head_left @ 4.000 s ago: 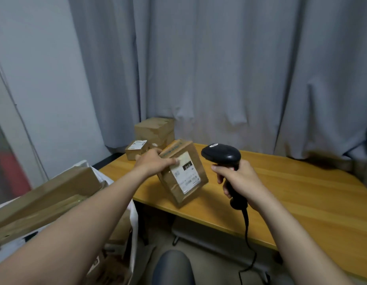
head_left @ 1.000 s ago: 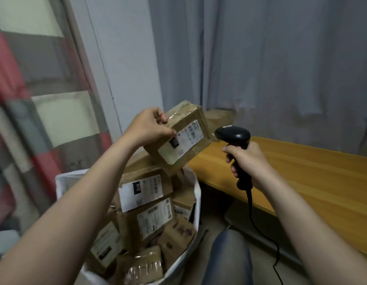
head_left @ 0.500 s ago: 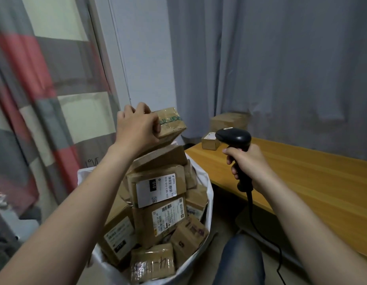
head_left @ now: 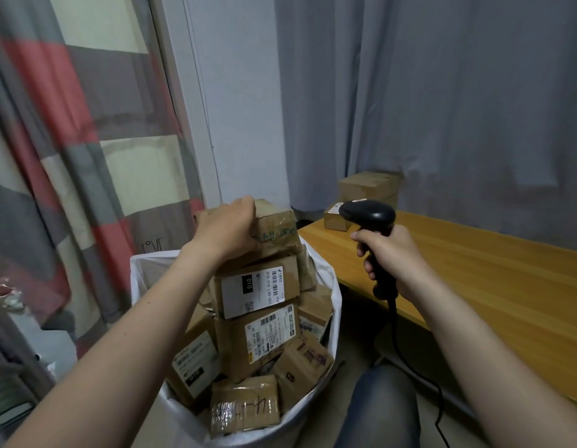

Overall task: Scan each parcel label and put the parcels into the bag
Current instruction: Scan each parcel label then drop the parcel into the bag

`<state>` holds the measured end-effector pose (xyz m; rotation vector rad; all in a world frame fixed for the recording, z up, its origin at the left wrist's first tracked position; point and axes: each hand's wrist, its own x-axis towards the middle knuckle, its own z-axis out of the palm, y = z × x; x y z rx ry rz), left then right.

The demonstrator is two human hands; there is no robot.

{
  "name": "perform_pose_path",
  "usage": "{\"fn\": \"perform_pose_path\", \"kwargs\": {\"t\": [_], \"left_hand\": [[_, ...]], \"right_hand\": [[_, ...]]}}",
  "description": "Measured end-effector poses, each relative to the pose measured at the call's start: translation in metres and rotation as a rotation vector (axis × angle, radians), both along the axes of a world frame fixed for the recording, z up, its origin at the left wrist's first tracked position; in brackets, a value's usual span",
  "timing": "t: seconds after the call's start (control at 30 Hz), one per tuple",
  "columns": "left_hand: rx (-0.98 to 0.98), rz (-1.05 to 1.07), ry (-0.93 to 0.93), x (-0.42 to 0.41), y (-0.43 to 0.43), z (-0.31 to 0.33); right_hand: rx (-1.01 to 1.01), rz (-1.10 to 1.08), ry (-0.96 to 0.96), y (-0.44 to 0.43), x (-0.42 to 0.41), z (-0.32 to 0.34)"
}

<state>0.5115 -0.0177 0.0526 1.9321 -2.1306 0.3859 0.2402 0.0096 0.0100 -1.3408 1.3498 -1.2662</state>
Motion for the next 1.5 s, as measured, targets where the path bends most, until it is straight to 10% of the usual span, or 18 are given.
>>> {"fn": "perform_pose_path", "kwargs": {"t": [1.03,1.5], "left_hand": [[0.244,-0.305,0.181,-0.222,-0.241,-0.011],[0.254,0.065,0.401,-0.265,-0.480,-0.134]], "right_hand": [[0.079,-0.276,-0.017,-0.164,-0.136,-0.009],[0.164,-0.321,-0.036,-0.350,-0.198,-0.077]]}}
